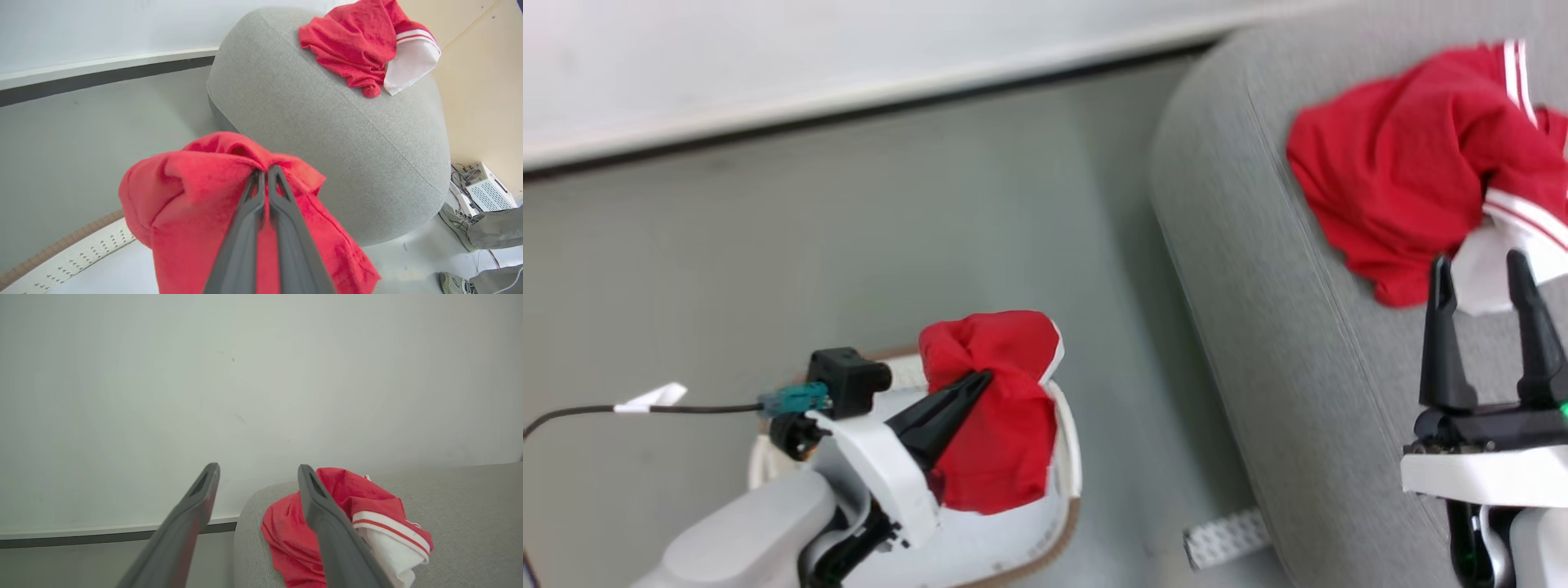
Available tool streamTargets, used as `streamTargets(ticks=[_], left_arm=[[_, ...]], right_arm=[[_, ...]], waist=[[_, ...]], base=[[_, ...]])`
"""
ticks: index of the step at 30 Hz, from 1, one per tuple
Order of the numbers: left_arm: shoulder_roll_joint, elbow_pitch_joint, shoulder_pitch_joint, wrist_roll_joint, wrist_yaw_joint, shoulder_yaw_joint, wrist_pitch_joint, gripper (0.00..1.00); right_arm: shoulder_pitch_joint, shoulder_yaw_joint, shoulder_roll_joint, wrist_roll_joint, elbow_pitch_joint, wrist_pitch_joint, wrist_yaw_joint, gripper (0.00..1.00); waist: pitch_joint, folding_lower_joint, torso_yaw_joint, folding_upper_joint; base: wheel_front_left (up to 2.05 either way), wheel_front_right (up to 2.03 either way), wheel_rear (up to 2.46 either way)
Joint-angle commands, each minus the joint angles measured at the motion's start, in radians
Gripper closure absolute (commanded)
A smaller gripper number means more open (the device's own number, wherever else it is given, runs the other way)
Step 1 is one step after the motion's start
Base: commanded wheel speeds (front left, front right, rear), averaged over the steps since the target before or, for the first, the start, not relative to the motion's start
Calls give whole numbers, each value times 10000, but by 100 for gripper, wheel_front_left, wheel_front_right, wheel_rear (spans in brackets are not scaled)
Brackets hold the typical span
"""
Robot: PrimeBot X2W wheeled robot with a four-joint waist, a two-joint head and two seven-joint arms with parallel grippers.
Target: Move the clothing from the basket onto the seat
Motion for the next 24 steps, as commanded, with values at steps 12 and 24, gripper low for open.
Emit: streamTargets(ticks=[12, 24], left_arm=[[-658, -955, 150, 892, 26, 1339, -147, 100], [-1050, -1748, -371, 1642, 406, 2652, -143, 100]], right_arm=[[405, 740, -28, -159, 1045, 8, -25, 0], [469, 2407, -29, 213, 1996, 8, -25, 0]], waist=[[-2345, 1, 1691, -1], [-3428, 1, 2183, -1]], base=[[0, 0, 0], [0, 0, 0]])
